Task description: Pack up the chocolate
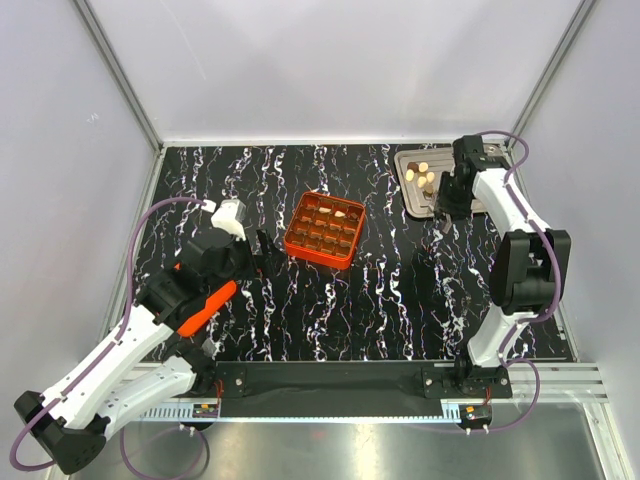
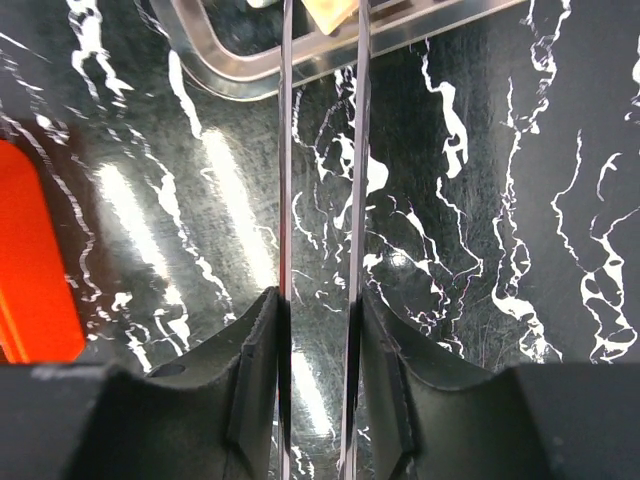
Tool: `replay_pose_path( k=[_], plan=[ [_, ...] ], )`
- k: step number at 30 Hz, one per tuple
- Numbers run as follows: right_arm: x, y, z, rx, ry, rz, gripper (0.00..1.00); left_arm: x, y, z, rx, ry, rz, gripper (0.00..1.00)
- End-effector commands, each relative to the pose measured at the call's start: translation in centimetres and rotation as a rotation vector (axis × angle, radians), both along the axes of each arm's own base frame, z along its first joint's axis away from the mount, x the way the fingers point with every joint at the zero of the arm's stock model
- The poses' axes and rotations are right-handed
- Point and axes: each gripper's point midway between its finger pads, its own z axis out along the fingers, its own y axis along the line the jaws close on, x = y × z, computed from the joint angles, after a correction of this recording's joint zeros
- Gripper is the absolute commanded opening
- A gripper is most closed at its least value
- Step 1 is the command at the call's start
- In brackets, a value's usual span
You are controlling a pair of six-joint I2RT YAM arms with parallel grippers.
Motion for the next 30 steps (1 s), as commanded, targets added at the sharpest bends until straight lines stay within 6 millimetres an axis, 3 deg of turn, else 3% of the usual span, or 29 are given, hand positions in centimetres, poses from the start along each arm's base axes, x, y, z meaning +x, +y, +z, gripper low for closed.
replay_pose_path(
  k=[1, 8, 12, 13, 15, 16, 18, 20, 21, 22, 23, 25, 27, 30],
  plan=[
    [1.1, 0.5, 5.5, 0.043, -0.142, 0.003, 0.38, 0.8, -0.3, 2.4, -0.037, -0.068, 0.007, 0.99],
    [1.4, 2.5, 8.5, 0.141, -0.210, 0.033, 0.36, 1.1, -0.3, 2.6, -0.025, -0.074, 0.012, 0.99],
    [1.7, 7.2, 11.8, 0.238, -0.306, 0.098, 0.35, 1.2, 0.2, 3.0, -0.011, -0.088, 0.027, 0.99],
    [1.6, 9.5, 13.0, 0.251, -0.332, 0.148, 0.35, 1.2, 0.2, 3.2, -0.013, -0.092, 0.029, 0.99],
    [1.7, 12.6, 13.3, 0.264, -0.336, 0.194, 0.35, 1.2, 0.2, 3.2, -0.019, -0.092, 0.030, 0.99],
    [1.3, 15.7, 14.2, 0.280, -0.352, 0.260, 0.35, 1.2, 0.1, 3.3, -0.026, -0.093, 0.031, 0.99],
    [1.6, 18.3, 13.8, 0.293, -0.339, 0.293, 0.35, 1.1, 0.2, 3.4, -0.031, -0.096, 0.030, 0.99],
    [1.2, 21.9, 14.6, 0.314, -0.358, 0.355, 0.36, 1.0, 0.3, 3.4, -0.031, -0.096, 0.033, 0.99],
    [1.3, 23.2, 13.7, 0.306, -0.338, 0.372, 0.36, 1.0, 0.4, 3.5, -0.032, -0.099, 0.036, 0.99],
    [1.6, 24.2, 14.5, 0.310, -0.359, 0.387, 0.36, 1.0, 0.4, 3.4, -0.030, -0.099, 0.038, 0.99],
    [1.2, 26.0, 13.3, 0.301, -0.329, 0.423, 0.36, 0.9, 0.5, 3.4, -0.029, -0.098, 0.039, 0.99],
    [1.5, 27.4, 13.8, 0.301, -0.343, 0.442, 0.37, 0.8, 0.6, 3.3, -0.027, -0.099, 0.042, 0.99],
    [1.2, 28.8, 12.4, 0.279, -0.313, 0.462, 0.36, 0.7, 0.7, 3.3, -0.026, -0.100, 0.042, 0.99],
    [0.8, 29.3, 10.8, 0.241, -0.279, 0.469, 0.37, 0.6, 1.0, 3.4, -0.025, -0.104, 0.049, 0.99]
  ],
)
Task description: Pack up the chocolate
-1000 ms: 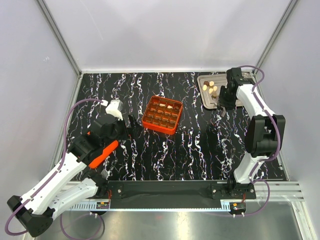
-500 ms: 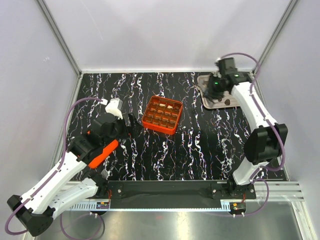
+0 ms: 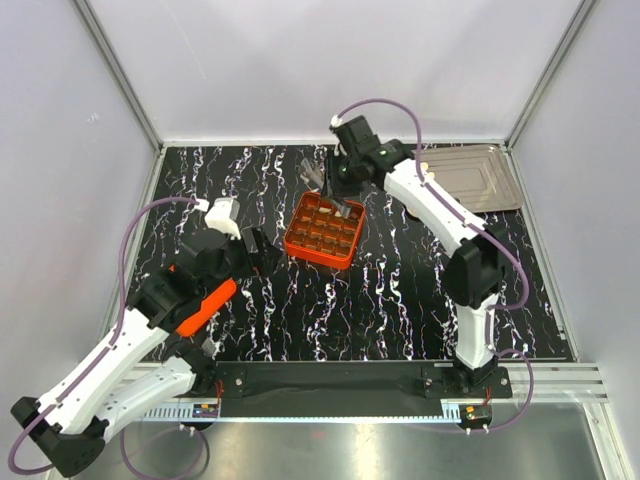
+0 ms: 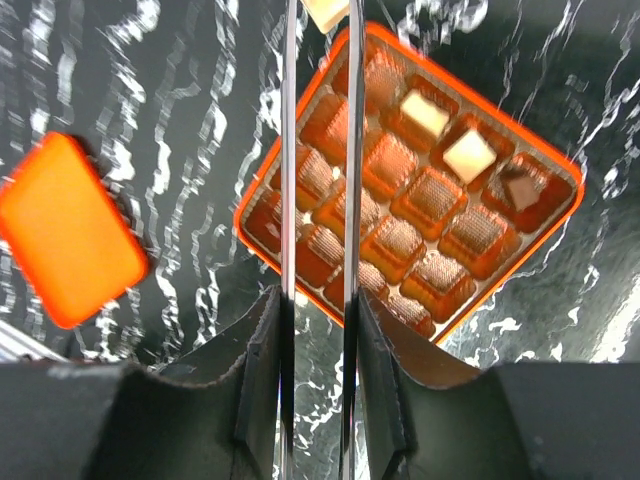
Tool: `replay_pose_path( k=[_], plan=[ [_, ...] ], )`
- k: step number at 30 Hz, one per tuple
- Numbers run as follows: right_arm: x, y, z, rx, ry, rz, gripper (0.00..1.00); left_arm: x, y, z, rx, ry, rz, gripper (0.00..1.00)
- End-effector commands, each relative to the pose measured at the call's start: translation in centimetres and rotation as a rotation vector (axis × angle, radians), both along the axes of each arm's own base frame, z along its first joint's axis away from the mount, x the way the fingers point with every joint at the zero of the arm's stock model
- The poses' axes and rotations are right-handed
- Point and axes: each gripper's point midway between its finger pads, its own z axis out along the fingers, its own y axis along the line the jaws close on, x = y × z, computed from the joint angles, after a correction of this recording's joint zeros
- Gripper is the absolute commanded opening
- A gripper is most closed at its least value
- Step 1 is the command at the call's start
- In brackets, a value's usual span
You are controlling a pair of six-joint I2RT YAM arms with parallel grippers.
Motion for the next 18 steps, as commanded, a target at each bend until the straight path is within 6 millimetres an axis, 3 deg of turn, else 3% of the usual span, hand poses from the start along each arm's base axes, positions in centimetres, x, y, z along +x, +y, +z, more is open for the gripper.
replay_pose_path(
  k=[1, 10, 18],
  plan=[
    [-0.3, 0.0, -1.1, -0.050, 0.011, -0.024, 0.37, 0.3, 0.5, 2.4, -0.026, -0.071, 0.024, 0.99],
    [-2.6, 0.9, -4.5, -0.066, 0.064, 0.021, 0.36, 0.4, 0.3, 2.1, -0.030, -0.067, 0.020, 0.99],
    [-2.3, 1.1, -5.7, -0.089, 0.062, 0.019, 0.41, 0.4, 0.0, 1.9, -0.037, -0.060, 0.015, 0.99]
  ],
)
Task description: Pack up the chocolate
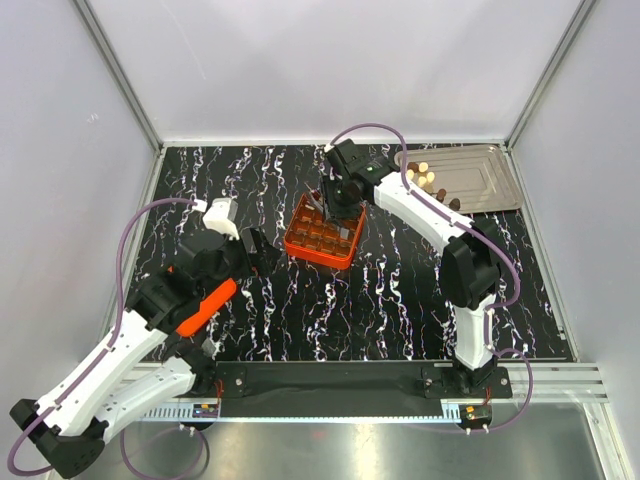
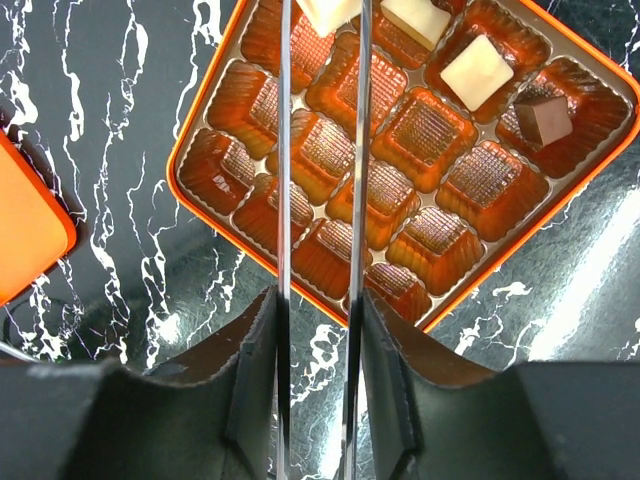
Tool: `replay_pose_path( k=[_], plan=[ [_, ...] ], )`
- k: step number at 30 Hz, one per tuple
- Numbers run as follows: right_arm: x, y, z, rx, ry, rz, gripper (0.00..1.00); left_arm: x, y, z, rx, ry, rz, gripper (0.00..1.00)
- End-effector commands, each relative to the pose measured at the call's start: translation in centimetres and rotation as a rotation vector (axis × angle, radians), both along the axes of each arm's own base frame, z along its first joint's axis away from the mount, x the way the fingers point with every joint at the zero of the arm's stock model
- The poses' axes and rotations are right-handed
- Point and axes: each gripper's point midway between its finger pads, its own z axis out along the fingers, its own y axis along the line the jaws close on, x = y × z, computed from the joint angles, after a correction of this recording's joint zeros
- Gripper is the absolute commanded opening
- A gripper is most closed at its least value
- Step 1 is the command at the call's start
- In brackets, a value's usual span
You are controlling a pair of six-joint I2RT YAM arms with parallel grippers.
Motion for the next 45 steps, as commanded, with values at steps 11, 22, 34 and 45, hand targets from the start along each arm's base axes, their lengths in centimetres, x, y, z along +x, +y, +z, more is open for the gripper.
replay_pose_path(
  k=[11, 22, 34, 45],
  plan=[
    [3.0, 0.7, 4.6, 0.005, -0.164, -0.030, 0.50, 0.6, -0.4, 1.7, -0.038, -0.051, 0.003, 0.99],
    [3.6, -2.3, 8.5, -0.097, -0.252, -0.070, 0.49, 0.5, -0.2, 1.9, -0.036, -0.056, 0.008, 0.99],
    [3.6, -21.4, 7.8, -0.299, -0.204, -0.413, 0.49, 0.1, 0.0, 1.5, -0.038, -0.051, 0.003, 0.99],
    [3.6, -28.9, 3.0, -0.290, -0.095, -0.559, 0.49, 0.3, -0.5, 1.4, -0.041, -0.047, -0.008, 0.99]
  ],
)
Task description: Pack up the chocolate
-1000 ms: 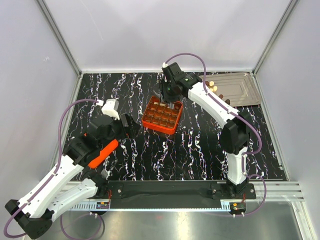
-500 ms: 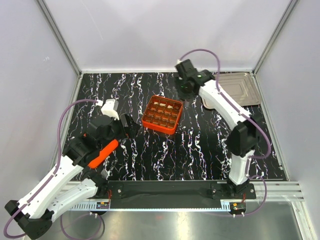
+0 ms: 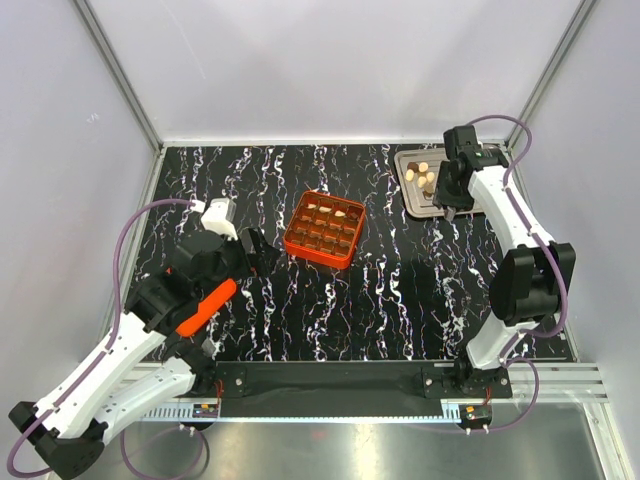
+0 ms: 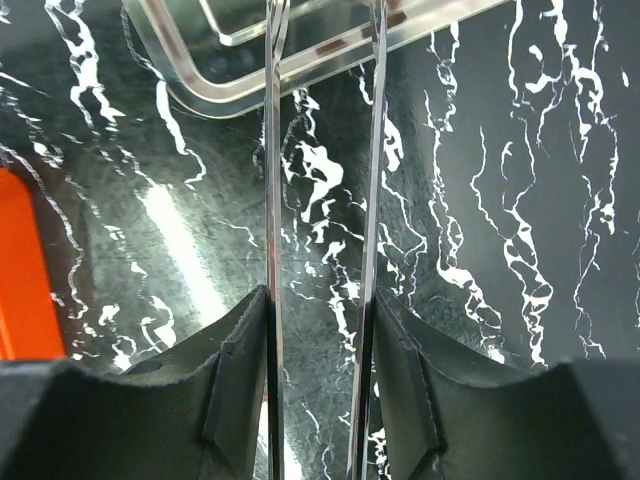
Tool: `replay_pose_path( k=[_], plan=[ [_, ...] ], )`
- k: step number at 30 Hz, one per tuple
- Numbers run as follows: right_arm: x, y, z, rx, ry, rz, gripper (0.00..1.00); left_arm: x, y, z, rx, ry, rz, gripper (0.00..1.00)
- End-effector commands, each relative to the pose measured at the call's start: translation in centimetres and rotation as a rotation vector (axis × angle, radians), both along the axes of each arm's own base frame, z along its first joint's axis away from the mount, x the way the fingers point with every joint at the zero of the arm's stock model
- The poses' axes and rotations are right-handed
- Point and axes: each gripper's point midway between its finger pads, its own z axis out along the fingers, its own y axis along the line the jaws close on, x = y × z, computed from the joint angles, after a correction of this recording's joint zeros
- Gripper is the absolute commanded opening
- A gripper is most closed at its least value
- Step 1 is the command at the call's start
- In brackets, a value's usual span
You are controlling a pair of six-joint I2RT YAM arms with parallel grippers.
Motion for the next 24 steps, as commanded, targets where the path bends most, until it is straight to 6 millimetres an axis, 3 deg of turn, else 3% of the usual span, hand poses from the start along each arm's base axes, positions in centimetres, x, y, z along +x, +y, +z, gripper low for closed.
replay_pose_path(
  k=[1, 24],
  plan=[
    [1.6, 0.2, 0.6, 0.028, -0.069, 0.021, 0.49, 0.4, -0.5, 1.0, -0.029, -0.034, -0.005, 0.99],
    [3.9, -0.8, -3.4, 0.073, -0.044, 0.013, 0.47, 0.9, -0.4, 1.2, -0.011, -0.032, 0.004, 0.99]
  ],
)
